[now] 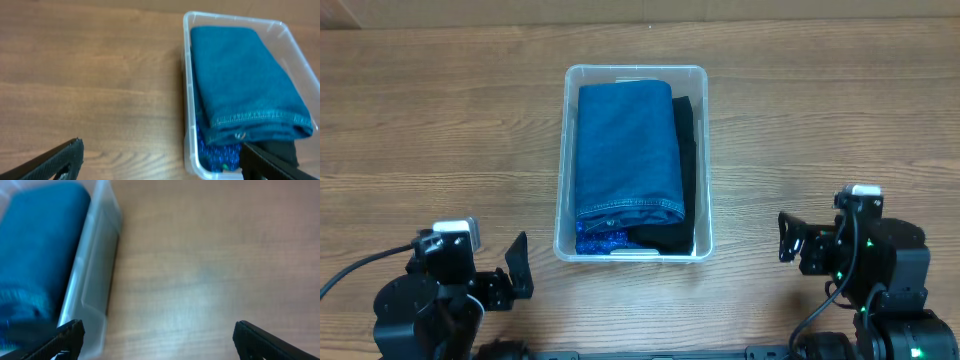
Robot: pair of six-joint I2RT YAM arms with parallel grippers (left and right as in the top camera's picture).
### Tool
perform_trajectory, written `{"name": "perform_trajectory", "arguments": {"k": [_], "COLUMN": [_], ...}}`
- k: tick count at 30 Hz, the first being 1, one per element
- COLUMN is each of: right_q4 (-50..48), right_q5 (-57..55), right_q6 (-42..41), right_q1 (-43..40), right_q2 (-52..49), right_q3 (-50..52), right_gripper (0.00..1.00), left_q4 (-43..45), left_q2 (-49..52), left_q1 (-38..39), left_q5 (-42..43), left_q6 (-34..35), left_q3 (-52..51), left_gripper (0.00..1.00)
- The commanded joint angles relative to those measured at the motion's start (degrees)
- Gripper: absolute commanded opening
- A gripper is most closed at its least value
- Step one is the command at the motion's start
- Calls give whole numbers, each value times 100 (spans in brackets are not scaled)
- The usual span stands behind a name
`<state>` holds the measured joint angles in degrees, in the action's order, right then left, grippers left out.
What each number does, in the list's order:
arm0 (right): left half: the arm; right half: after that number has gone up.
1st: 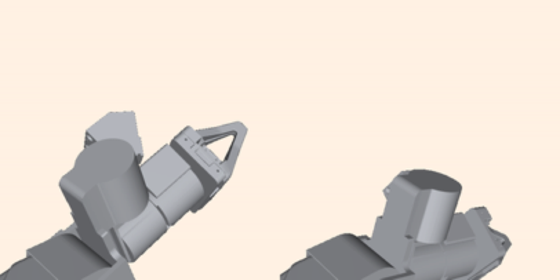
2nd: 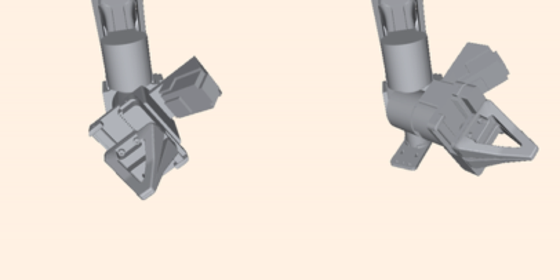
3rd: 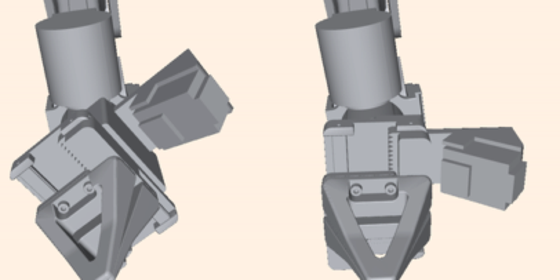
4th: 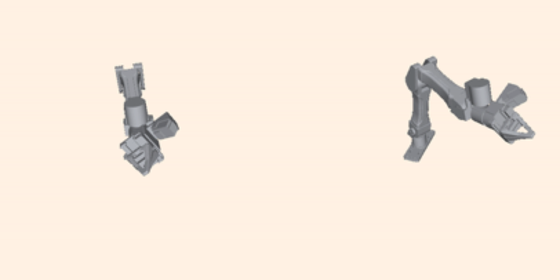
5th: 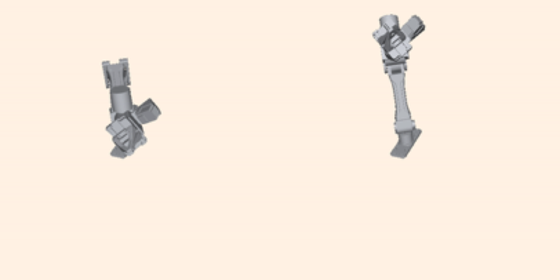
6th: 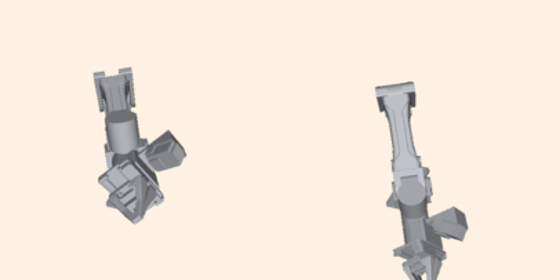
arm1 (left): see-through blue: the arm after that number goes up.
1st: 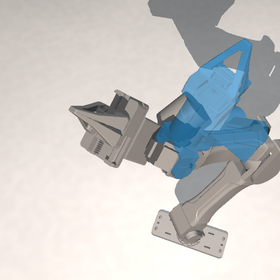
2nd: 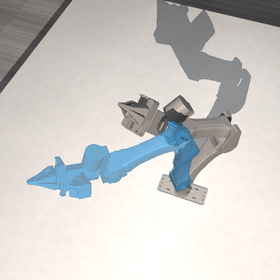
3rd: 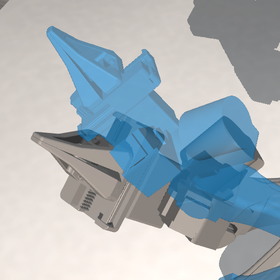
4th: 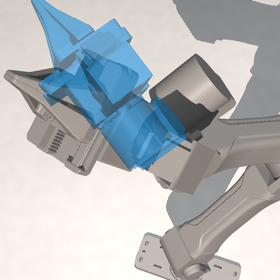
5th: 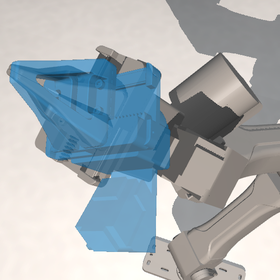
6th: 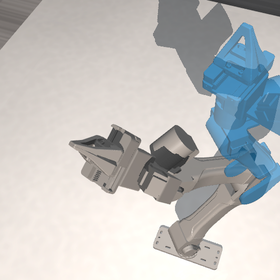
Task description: Pack container
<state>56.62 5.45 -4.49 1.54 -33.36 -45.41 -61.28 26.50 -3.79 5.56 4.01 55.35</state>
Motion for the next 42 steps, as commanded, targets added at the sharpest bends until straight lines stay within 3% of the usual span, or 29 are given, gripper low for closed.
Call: {"name": "perform_trajectory", "arguments": {"k": [1,13,15,19,22,25,30,42], "right_q4": [367,468,-282,-2610,-4618,-5998,-5191,-5178], "right_q5": [-68,-459,-455,-262,-267,-304,-299,-302], "right_q6": [-20,90,431,435,461,496,494,494], "right_q1": [9,9,9,11,9,9,9,9], "right_q2": [-2,105,656,2662,3230,3265,3239,3233], "right_q3": [46,50,428,2546,3738,4492,4483,4481], "right_gripper": [100,100,100,100,100,100,100,100], "left_q4": [-411,-859,-861,-861,-863,-863,-866,-881], "left_q2": [-33,-31,-31,-31,-31,-31,-31,-31], "left_q1": [-31,-31,-31,-31,-33,-31,-31,-31], "left_q5": [-17,-17,-17,-17,-17,-17,-17,-17], "left_q6": [-127,-127,-127,-127,-127,-127,-125,-127], "left_q3": [-61,-61,-61,-61,-61,-61,-61,-61], "left_gripper": [100,100,100,100,100,100,100,100]}}
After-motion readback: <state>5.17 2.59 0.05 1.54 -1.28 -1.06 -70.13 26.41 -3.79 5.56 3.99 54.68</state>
